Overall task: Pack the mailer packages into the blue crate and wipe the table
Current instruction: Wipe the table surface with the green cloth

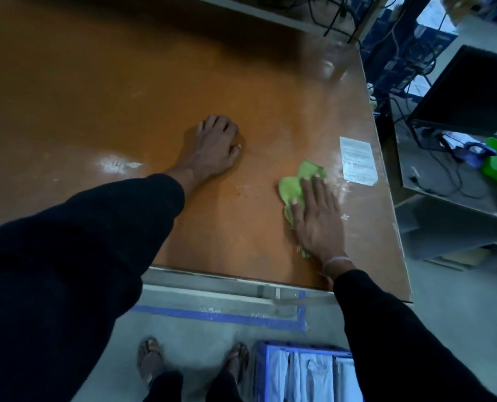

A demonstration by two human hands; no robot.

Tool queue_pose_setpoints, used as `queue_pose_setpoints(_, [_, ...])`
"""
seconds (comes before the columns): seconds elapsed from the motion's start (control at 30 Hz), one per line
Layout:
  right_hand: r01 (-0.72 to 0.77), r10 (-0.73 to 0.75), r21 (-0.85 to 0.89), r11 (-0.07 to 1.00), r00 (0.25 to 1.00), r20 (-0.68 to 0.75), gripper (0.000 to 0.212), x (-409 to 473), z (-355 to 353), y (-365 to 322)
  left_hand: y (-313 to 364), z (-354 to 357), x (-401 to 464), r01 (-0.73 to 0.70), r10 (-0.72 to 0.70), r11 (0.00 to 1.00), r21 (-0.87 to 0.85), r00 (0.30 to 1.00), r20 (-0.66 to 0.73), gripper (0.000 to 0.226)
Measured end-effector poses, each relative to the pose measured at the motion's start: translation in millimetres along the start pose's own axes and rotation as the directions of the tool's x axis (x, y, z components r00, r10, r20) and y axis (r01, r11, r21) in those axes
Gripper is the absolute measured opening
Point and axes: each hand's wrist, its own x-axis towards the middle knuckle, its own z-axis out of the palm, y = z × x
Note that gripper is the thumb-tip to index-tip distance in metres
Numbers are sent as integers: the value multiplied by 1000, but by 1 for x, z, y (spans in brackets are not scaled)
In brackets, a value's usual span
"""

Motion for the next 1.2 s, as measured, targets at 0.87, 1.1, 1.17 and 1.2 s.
queue_pose_setpoints(0.87, [-305,305,4,952,952,-16,68,52,22,-109,-153,-43,-45,126,-125,991,46,992,-29,45])
queue_pose_setpoints(1.1, [224,-224,14,974,974,23,60,99,26,-110,-156,-39,-42,143,-140,987,69,989,-46,43])
queue_pose_setpoints(1.17, [-86,86,11,996,996,-2,64,127,27,-96,-155,-38,-39,158,-156,986,58,987,-43,42])
queue_pose_setpoints(1.2, [-209,208,16,978,978,17,66,141,28,-99,-155,-37,-38,164,-161,985,50,986,-47,43])
